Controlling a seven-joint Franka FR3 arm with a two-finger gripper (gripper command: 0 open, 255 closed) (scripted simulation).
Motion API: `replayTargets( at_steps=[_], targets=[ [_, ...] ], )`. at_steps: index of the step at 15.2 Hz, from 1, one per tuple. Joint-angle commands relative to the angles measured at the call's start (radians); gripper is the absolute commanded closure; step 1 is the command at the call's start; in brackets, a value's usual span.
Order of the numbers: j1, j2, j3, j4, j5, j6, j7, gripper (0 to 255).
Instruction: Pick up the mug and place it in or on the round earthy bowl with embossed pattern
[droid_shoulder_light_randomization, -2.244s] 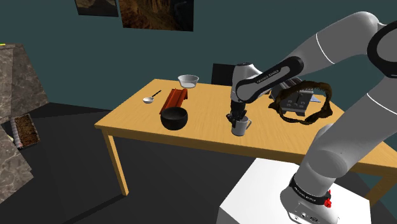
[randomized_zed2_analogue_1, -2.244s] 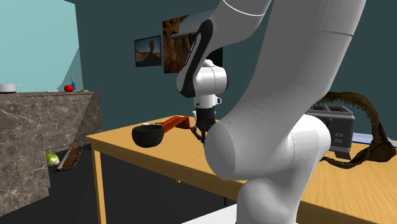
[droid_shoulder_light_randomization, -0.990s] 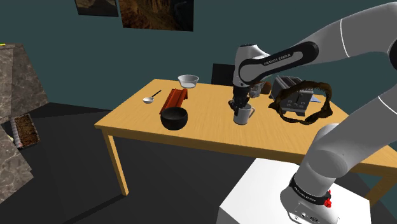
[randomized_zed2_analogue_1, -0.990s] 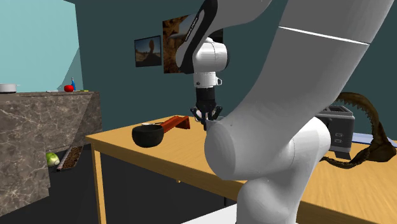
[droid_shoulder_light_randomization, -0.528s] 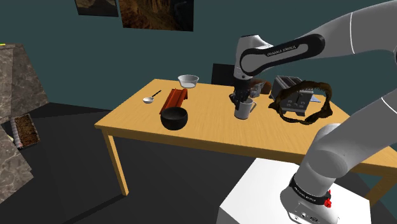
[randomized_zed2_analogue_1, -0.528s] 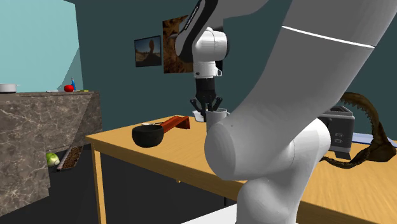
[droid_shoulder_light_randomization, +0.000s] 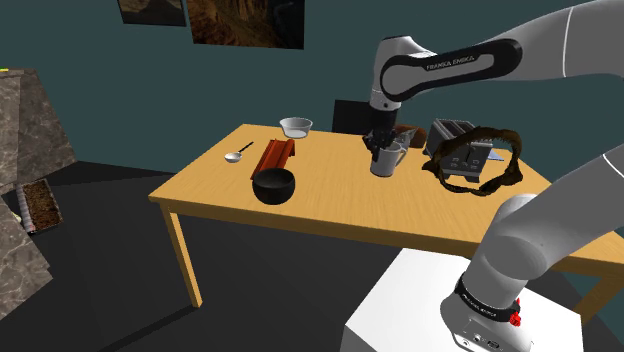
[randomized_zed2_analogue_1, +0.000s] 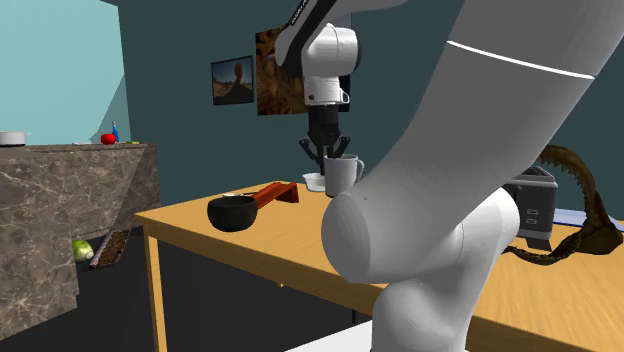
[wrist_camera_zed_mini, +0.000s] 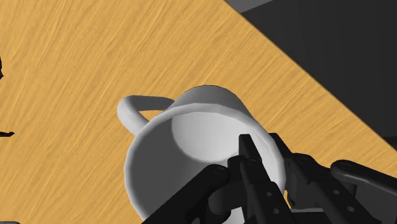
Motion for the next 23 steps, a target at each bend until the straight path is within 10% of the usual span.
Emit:
replayTargets(
  at_steps=[1,23],
  targets=[
    [0.001,-0.003,0.002,0.025,0.002,-0.029,0.0,255],
    [0.144,0.71,0.167,0.87,0.046,-0.18,0.271,255]
  ],
)
